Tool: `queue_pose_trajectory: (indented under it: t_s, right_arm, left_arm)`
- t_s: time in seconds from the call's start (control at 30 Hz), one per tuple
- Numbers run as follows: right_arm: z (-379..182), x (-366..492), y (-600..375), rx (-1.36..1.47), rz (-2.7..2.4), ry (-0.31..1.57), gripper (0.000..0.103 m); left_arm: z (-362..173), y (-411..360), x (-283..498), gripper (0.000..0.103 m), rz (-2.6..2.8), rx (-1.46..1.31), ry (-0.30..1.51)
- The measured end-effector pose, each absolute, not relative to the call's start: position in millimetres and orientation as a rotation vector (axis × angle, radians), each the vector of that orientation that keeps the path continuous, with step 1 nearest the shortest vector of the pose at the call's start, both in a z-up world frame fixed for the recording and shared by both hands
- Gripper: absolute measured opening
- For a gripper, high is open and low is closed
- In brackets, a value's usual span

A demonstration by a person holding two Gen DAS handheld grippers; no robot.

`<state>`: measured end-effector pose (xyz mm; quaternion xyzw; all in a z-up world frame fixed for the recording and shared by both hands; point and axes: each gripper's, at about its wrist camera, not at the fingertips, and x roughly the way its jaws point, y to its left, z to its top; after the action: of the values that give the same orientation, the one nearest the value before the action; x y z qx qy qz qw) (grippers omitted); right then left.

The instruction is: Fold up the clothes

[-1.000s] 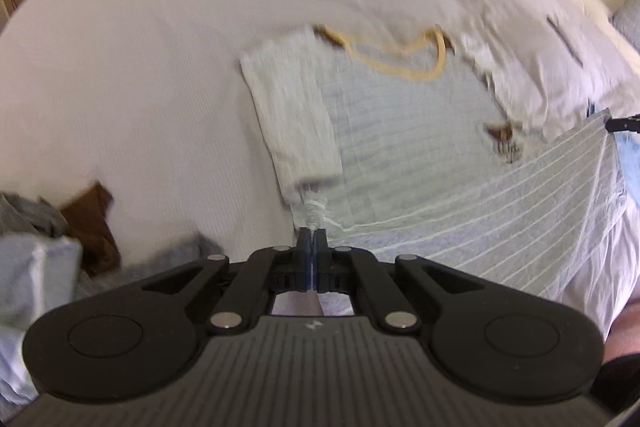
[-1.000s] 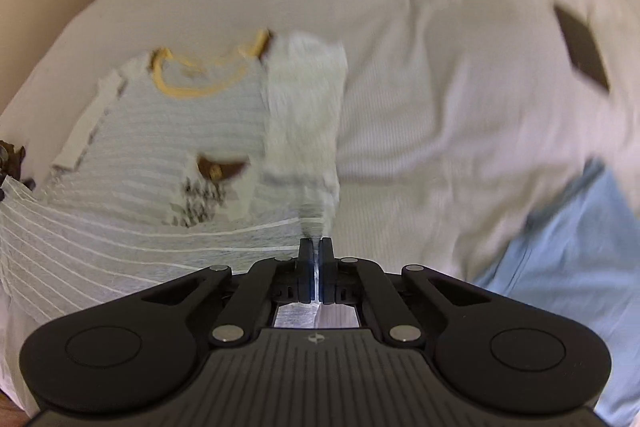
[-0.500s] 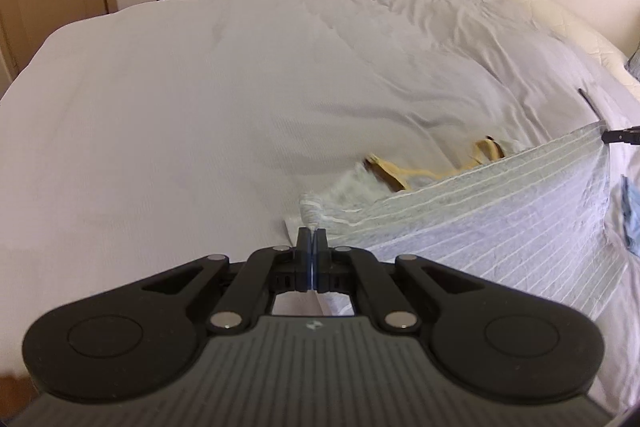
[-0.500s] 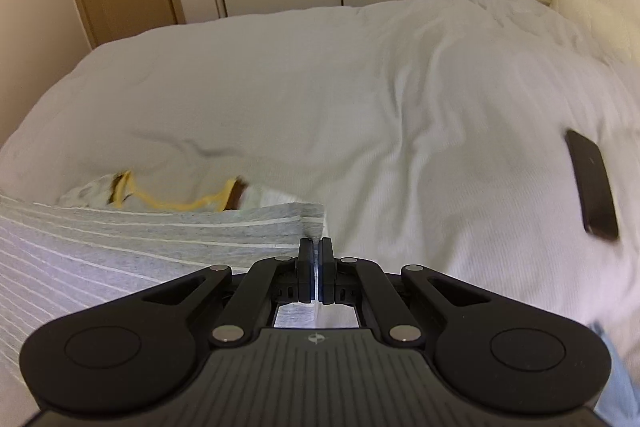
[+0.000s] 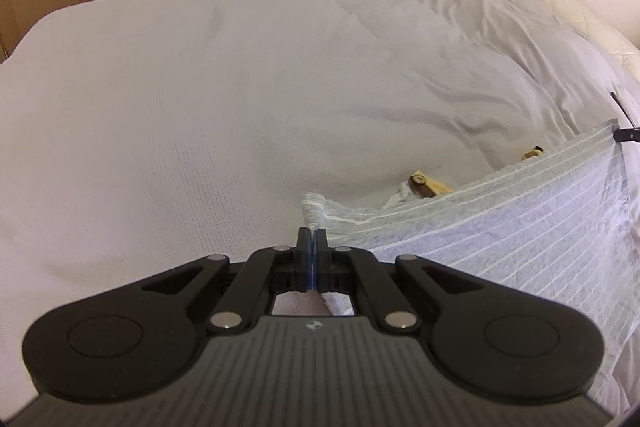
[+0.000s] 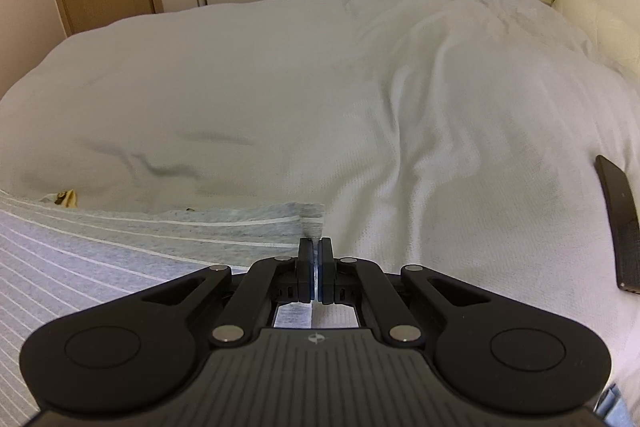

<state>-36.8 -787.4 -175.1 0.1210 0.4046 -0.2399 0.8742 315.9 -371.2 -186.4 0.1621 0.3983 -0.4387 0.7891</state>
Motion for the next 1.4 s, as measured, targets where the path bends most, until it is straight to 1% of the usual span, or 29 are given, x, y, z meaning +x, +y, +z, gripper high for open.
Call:
queue_pose_trajectory:
  t_s: [0.07,0.13,0.2,0.27,0.37,0.43,0.5,0.53,0.6,0.63,0.7,0.8,0.97,1.07,1.17,1.23,1.27,1.3,1.4]
  right_arm:
    - [-179,-32,-790,0.252,-0.506,0.847,0.0]
    - [-187,-27,-794,0.262,-0.504,0.863,0.0]
    - [-201,-20,-800,0.285,-0.497,0.91,0.0]
    - [-215,-14,-805,0.3,-0.502,0.963,0.001]
    - [-226,-11,-809,0.328,-0.514,1.007,0.014]
    - [-227,-13,-810,0.342,-0.508,1.006,0.018]
    - [-227,-15,-810,0.339,-0.505,1.005,0.026]
    - [-228,-16,-812,0.344,-0.505,1.003,0.028]
    - [-231,-16,-816,0.366,-0.515,0.993,0.035]
    - [-232,-15,-818,0.377,-0.521,0.988,0.036]
    - [-234,-15,-823,0.412,-0.524,0.973,0.039]
    - [-236,-11,-829,0.436,-0.522,0.964,0.04]
    - [-238,-7,-833,0.44,-0.513,0.956,0.04]
    - [-240,-8,-837,0.459,-0.512,0.949,0.04]
    - [-244,-5,-838,0.48,-0.503,0.941,0.04]
    - [-245,-2,-838,0.486,-0.509,0.939,0.033]
    - [-246,-1,-839,0.485,-0.509,0.94,0.023]
    - [-247,1,-839,0.483,-0.509,0.941,0.015]
    - [-242,6,-832,0.443,-0.499,0.949,0.003]
  left_arm:
    - [-196,-375,320,0.0,-0.928,0.357,0.882]
    - [-211,-381,327,0.0,-0.88,0.367,0.943]
    - [-228,-384,334,0.0,-0.83,0.374,1.029]
    - [-237,-384,338,0.0,-0.81,0.378,1.066]
    - [-239,-381,342,0.001,-0.821,0.331,1.08]
    - [-235,-378,345,0.002,-0.841,0.266,1.089]
    - [-232,-380,348,0.007,-0.858,0.216,1.091]
    - [-231,-383,349,0.008,-0.861,0.206,1.089]
    - [-230,-388,352,0.009,-0.866,0.186,1.089]
    - [-231,-391,354,0.009,-0.87,0.176,1.092]
    - [-230,-394,357,0.013,-0.877,0.165,1.101]
    - [-225,-390,360,0.018,-0.879,0.136,1.101]
    - [-211,-376,358,0.022,-0.873,0.038,1.055]
    - [-216,-379,354,0.025,-0.89,0.065,1.077]
    - [-225,-391,352,0.025,-0.886,0.141,1.091]
    - [-230,-399,351,0.023,-0.872,0.177,1.098]
    - [-232,-402,350,0.008,-0.867,0.193,1.098]
    - [-231,-403,348,0.0,-0.869,0.209,1.086]
    - [-225,-404,338,0.0,-0.884,0.252,1.025]
